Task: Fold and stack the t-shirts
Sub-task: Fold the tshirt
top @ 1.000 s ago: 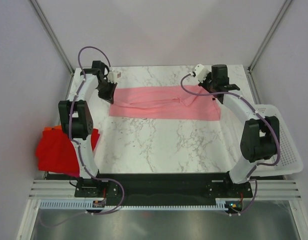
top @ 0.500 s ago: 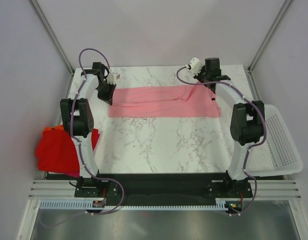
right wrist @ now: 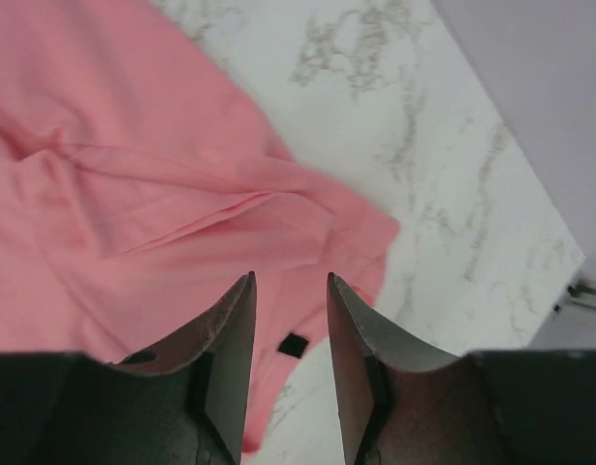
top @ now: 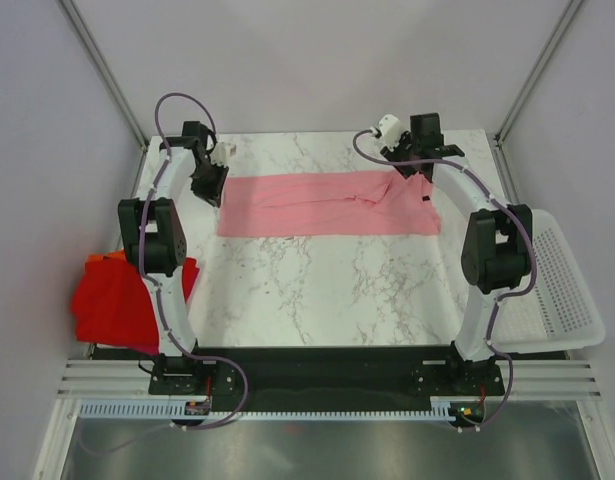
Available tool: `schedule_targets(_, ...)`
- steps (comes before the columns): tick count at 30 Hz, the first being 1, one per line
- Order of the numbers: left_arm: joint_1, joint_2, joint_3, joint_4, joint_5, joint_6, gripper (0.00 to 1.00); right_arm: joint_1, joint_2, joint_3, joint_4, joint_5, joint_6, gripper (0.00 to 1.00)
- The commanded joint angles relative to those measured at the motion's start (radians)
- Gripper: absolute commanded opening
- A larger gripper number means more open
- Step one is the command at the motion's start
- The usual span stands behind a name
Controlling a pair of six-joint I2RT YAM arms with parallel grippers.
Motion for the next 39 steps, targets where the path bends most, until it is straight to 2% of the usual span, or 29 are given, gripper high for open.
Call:
schedule_targets(1, -0.030, -0.090, -0.002, 0.021, 0.071, 0.029, 0.21, 0.030, 0.020, 0.012, -0.219, -0.224, -0.038, 0.43)
schedule_targets(4, -0.057, -0.072, -0.051, 0.012, 0.175, 0.048, 0.16, 0.053, 0.073, 0.038, -0.268, -0.231, -0.046, 0.44)
schedule_targets(8, -0.061, -0.031, -0.082, 0.003, 0.219, 0.040, 0.16, 0.073, 0.119, 0.068, -0.261, -0.208, -0.040, 0.44)
schedule_targets(21, -0.060, 0.060, -0.087, 0.000, 0.189, 0.023, 0.15, 0.089, 0.200, 0.132, -0.236, -0.158, -0.046, 0.43)
schedule_targets(24, -0.060, 0.063, -0.084, 0.001, 0.180, 0.025, 0.15, 0.090, 0.217, 0.146, -0.244, -0.161, -0.048, 0.40)
schedule_targets(33, -0.060, 0.060, -0.084, 0.005, 0.163, 0.018, 0.15, 0.093, 0.217, 0.150, -0.271, -0.182, -0.067, 0.39)
schedule_targets(36, -0.060, 0.060, -0.082, 0.005, 0.161, 0.015, 0.15, 0.093, 0.228, 0.158, -0.273, -0.178, -0.064, 0.31)
schedule_targets(39, -0.060, 0.055, -0.082, 0.006, 0.152, 0.018, 0.15, 0.095, 0.238, 0.169, -0.279, -0.185, -0.064, 0.19)
